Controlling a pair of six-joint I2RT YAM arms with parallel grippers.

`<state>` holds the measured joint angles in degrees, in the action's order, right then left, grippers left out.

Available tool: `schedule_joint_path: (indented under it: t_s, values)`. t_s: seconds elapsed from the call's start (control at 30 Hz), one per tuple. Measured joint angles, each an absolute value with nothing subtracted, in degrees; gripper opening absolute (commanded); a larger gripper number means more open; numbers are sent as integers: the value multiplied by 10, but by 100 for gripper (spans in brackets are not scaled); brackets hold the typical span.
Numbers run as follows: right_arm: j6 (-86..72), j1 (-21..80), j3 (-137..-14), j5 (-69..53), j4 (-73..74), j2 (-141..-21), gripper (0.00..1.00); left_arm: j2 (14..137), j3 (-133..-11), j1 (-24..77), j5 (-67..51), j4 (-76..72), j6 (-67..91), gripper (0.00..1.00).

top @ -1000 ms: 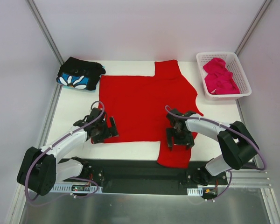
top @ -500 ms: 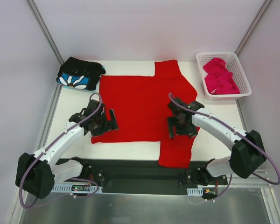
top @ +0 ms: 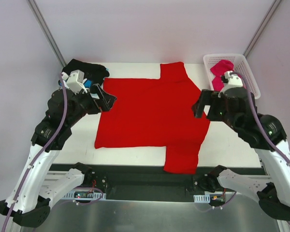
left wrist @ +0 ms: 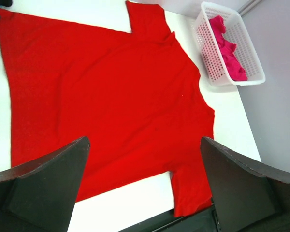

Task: Fold and stack the t-shirts

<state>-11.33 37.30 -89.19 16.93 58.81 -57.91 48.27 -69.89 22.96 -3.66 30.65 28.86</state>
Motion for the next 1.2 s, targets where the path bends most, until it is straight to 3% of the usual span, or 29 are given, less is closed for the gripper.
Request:
schedule_joint_path:
  t_s: [0.4,0.47,0.57,0.7,0.83,1.2]
  values:
    - [-98,361,-767,232,578,-442,96,385,-633,230,13,311,309,98]
    - [-105,361,-766,231,584,-428,99,382,-621,229,3,307,319,92]
    - [-129,360,-757,205,603,-432,95,388,-585,229,-31,306,338,85]
    - [-164,360,-652,151,599,-426,94,410,-513,230,-91,308,368,78]
    - [-192,361,-561,114,619,-404,91,418,-456,230,-133,318,376,78]
    - [-264,375,-478,57,652,-319,88,442,-421,230,-163,325,369,79]
